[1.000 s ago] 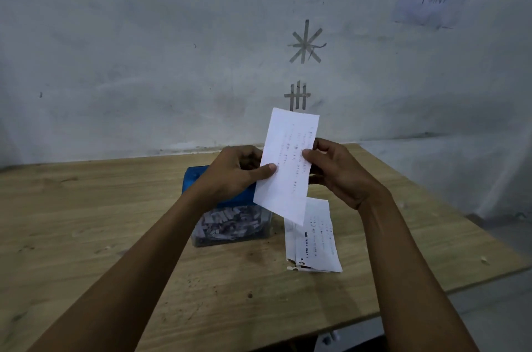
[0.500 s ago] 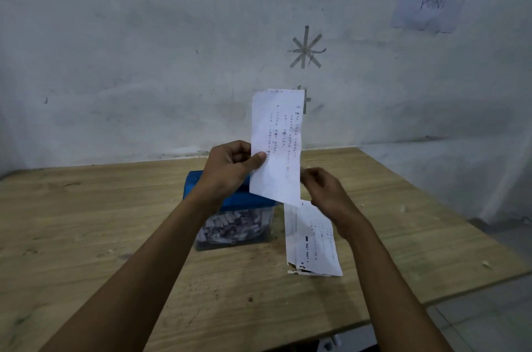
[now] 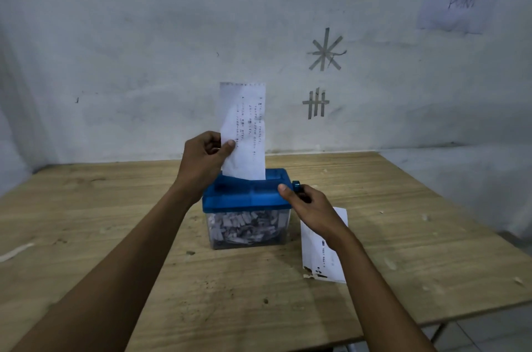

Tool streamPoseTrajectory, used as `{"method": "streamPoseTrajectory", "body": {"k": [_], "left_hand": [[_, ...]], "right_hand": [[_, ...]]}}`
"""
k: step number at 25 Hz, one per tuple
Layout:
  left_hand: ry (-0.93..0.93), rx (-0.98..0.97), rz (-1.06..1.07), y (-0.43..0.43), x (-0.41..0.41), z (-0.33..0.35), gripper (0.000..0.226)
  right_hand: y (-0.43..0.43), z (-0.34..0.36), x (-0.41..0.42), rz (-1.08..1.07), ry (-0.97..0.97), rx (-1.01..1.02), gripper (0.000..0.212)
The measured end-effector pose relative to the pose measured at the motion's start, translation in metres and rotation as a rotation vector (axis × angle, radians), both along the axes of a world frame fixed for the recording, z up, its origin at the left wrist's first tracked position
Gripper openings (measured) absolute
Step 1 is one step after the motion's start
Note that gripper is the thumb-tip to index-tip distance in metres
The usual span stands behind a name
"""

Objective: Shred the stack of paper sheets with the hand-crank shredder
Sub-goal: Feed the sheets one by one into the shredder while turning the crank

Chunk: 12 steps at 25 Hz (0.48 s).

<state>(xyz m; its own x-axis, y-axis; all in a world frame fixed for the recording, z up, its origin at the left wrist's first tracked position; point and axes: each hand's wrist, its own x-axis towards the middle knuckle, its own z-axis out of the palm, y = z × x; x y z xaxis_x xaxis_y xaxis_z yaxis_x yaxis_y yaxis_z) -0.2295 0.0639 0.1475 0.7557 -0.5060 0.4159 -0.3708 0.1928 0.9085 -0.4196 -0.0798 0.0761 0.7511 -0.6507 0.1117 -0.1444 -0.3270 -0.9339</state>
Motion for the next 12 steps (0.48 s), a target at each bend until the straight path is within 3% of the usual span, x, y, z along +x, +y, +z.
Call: {"method": "streamPoseTrajectory", "body": {"k": [8, 12], "left_hand": [[0.066, -0.003, -0.006, 0.002, -0.003, -0.014, 0.003], [-0.043, 0.003, -0.015, 0.001, -0.003, -0.015, 0.011]], "right_hand": [[-0.006, 0.015, -0.005, 0.050, 0.075, 0.008, 0.046], [-0.006, 0.017, -0.006, 0.065, 0.089, 0.020, 0.042]]}}
